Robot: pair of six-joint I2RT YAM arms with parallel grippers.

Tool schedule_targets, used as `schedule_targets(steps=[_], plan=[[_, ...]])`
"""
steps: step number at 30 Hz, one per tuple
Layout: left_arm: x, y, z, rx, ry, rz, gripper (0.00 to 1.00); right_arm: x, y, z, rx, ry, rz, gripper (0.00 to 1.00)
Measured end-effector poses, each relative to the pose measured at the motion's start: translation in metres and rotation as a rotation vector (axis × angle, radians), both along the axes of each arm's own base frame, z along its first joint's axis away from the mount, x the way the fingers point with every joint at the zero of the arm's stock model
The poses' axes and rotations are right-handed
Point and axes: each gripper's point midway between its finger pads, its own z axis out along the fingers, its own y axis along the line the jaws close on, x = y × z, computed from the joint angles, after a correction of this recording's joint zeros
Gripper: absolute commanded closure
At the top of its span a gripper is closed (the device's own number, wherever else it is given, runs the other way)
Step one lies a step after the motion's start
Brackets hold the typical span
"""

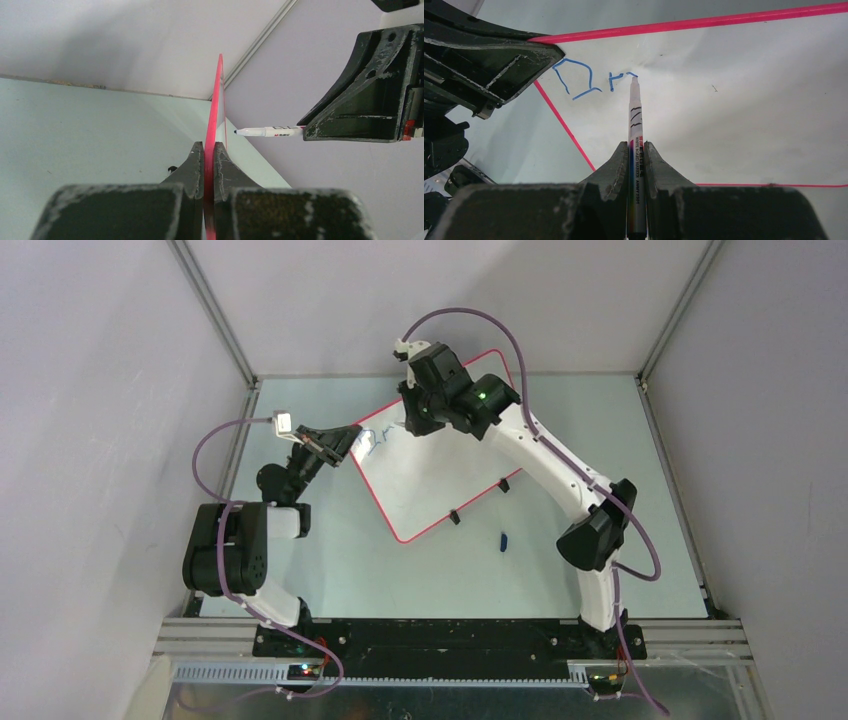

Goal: Write a sentence on the whiteboard

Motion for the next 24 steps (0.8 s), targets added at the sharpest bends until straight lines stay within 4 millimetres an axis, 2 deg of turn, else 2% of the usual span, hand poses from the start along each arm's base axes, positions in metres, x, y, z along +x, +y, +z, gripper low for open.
schedule_targets(steps=[24], plan=[[0.0, 0.0, 0.0, 0.0, 0.0, 0.0, 0.99, 0.005, 0.006, -0.017, -0.018, 0.034, 0.009, 1.0]])
